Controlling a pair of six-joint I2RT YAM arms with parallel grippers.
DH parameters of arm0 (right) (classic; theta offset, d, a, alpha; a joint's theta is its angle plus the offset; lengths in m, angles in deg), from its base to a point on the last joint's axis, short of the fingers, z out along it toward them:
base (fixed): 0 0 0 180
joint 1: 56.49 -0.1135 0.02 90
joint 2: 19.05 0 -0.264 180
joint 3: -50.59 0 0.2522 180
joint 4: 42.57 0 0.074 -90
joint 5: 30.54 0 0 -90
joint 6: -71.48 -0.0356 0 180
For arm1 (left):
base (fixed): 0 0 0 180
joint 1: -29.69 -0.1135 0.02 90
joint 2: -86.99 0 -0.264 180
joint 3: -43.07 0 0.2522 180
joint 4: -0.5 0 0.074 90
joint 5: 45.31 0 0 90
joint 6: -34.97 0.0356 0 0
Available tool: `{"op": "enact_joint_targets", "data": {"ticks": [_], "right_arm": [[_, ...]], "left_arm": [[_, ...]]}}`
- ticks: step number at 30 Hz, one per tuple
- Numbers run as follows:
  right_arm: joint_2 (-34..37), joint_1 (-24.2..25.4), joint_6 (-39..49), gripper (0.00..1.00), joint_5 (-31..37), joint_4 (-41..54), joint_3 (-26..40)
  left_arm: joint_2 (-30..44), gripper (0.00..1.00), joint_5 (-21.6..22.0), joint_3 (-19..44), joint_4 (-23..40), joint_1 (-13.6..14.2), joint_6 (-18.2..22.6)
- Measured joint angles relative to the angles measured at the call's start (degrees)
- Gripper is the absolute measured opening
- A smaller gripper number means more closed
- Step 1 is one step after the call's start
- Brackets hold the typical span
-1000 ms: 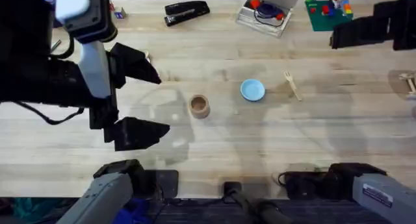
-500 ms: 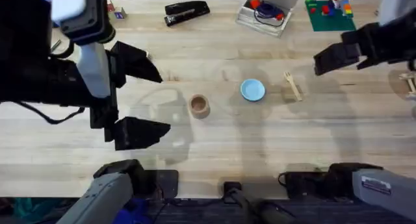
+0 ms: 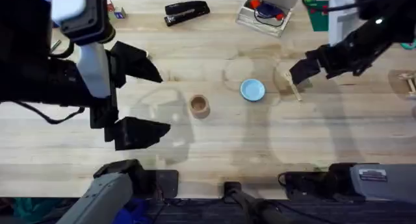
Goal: Pick up a utensil and set it on the pink plate, then put the other utensil in the container.
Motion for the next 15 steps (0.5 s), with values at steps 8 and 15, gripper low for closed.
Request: {"op": "enact_joint_targets", "data": {"ticks": [8,15], "right_arm": [[8.25,-0.13,0.16,0.996,-0.01,-3.06,-0.53],[11.16,-1.75,1.04,0.995,-0.01,-8.38,-0.58]], "left_arm": [[-0.01,0.993,0.0,0.0,0.0,0.0,0.02],[0.01,0.993,0.0,0.0,0.0,0.0,0.16]]}}
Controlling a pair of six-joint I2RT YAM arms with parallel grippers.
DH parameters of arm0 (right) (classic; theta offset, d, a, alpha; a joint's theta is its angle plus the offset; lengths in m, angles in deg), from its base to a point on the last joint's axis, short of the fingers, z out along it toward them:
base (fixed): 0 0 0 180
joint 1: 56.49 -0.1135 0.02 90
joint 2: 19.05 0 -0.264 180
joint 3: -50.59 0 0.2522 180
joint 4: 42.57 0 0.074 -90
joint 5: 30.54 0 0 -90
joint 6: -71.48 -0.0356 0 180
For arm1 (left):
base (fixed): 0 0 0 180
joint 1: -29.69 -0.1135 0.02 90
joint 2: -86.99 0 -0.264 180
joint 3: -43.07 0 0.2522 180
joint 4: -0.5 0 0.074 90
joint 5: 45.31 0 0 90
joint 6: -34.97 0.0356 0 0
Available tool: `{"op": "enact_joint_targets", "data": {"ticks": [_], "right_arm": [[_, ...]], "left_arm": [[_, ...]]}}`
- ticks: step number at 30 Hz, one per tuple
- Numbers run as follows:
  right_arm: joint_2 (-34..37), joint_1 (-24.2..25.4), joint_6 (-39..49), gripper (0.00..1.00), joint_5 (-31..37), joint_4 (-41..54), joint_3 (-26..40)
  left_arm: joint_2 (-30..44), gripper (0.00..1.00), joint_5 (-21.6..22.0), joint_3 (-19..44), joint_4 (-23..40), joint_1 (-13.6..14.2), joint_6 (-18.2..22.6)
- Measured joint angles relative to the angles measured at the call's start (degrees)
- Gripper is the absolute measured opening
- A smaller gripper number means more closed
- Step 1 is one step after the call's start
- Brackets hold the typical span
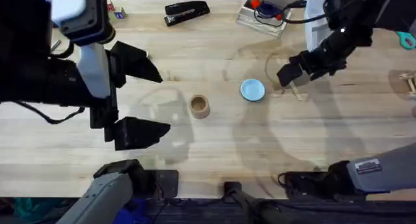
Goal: Pick up a utensil and set it on the pink plate, then put the other utensil in the container.
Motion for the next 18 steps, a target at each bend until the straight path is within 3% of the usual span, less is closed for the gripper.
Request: {"op": "enact_joint_targets", "data": {"ticks": [18], "right_arm": [[0.27,-0.13,0.22,0.995,0.01,-1.41,-0.76]], "left_arm": [[-0.02,0.993,0.0,0.0,0.0,0.0,0.02]]}}
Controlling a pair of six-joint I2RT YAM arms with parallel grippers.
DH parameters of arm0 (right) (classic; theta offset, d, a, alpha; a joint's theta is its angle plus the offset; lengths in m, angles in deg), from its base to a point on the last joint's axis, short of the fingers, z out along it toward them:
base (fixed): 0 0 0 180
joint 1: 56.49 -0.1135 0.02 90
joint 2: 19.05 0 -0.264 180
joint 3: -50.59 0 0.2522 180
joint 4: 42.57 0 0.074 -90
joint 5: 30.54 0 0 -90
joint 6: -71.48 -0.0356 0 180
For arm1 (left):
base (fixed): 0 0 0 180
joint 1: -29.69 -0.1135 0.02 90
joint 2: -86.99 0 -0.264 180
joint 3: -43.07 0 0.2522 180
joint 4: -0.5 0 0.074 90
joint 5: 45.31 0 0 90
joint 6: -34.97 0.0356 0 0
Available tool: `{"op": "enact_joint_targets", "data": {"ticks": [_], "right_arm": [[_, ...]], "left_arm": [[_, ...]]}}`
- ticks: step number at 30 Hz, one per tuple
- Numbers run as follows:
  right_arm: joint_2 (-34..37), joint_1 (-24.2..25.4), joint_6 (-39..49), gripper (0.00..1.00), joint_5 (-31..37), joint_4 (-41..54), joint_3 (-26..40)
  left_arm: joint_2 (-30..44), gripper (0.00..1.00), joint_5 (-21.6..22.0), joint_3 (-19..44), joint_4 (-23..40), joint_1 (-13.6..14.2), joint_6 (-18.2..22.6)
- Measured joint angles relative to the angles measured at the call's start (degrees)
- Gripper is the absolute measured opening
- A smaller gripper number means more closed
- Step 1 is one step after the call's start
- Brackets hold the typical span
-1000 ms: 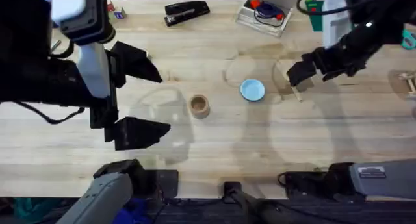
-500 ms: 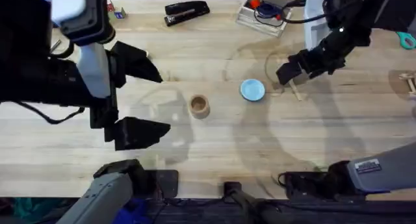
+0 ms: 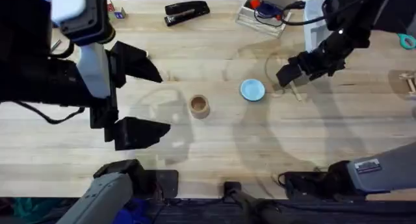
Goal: Pick up a utensil and set it on the pink plate, then put the other utensil in the container.
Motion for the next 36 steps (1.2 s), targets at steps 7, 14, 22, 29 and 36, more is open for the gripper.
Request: {"op": "enact_joint_targets", "data": {"ticks": [7,14,22,29,36], "right_arm": [[0.0,0.0,0.0,0.996,0.02,-1.31,-0.14],[2.01,0.0,0.0,0.996,-0.01,-1.31,-0.15],[3.25,-0.07,0.03,0.996,0.63,-0.93,0.24],[3.98,-0.19,0.15,0.979,0.97,-0.12,1.01],[4.2,0.13,0.56,0.568,2.35,-0.4,1.11]], "left_arm": [[0.0,0.993,0.0,-0.01,0.0,0.0,0.0],[0.0,0.993,0.0,-0.01,-0.02,0.0,0.0],[0.0,0.993,0.0,-0.01,0.0,0.0,0.0],[0.0,0.993,0.0,0.0,0.0,0.0,0.0],[0.0,0.993,0.0,-0.01,-0.02,0.0,0.0]]}}
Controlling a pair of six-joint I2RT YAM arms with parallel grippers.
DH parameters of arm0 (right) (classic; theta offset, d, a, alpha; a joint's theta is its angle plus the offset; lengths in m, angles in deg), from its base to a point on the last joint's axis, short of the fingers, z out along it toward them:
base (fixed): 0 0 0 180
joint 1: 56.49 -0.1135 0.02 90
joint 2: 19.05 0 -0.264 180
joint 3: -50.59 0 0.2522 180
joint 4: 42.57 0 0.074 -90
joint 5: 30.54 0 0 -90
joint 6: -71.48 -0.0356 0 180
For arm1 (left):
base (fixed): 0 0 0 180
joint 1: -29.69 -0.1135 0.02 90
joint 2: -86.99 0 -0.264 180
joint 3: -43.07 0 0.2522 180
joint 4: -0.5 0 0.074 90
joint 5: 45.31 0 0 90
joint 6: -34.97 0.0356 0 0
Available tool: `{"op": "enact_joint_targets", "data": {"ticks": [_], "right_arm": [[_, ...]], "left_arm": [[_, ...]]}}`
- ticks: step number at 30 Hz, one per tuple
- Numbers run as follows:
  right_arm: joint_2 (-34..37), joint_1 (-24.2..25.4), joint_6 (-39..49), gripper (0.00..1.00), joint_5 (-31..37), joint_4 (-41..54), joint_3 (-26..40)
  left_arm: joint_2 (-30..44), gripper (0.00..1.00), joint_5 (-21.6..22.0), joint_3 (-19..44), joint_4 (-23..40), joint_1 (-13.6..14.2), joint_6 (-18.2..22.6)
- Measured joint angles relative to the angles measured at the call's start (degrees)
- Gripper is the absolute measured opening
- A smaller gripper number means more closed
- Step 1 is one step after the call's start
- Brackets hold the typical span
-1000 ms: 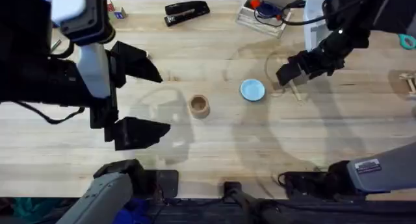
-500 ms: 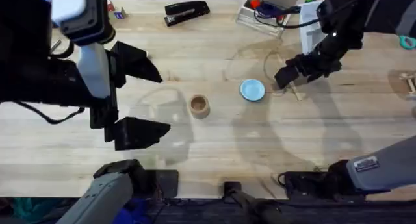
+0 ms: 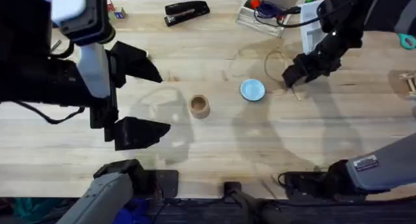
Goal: Pick up a utensil and set it on the pink plate, then put the other utensil in the container.
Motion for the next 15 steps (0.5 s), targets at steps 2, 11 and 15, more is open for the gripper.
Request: {"op": "enact_joint_targets", "data": {"ticks": [2,11,15], "right_arm": [[0.0,-0.04,0.21,0.361,-0.22,0.01,0.0],[0.0,-0.04,0.1,0.036,-1.58,0.42,0.17],[0.17,-0.02,0.08,0.032,-1.57,0.94,0.49]], "left_arm": [[0.0,0.994,0.0,0.01,0.02,0.0,0.0],[0.0,0.993,0.0,0.01,0.0,0.0,0.0],[0.0,0.993,0.0,0.01,0.0,0.0,0.0]]}}
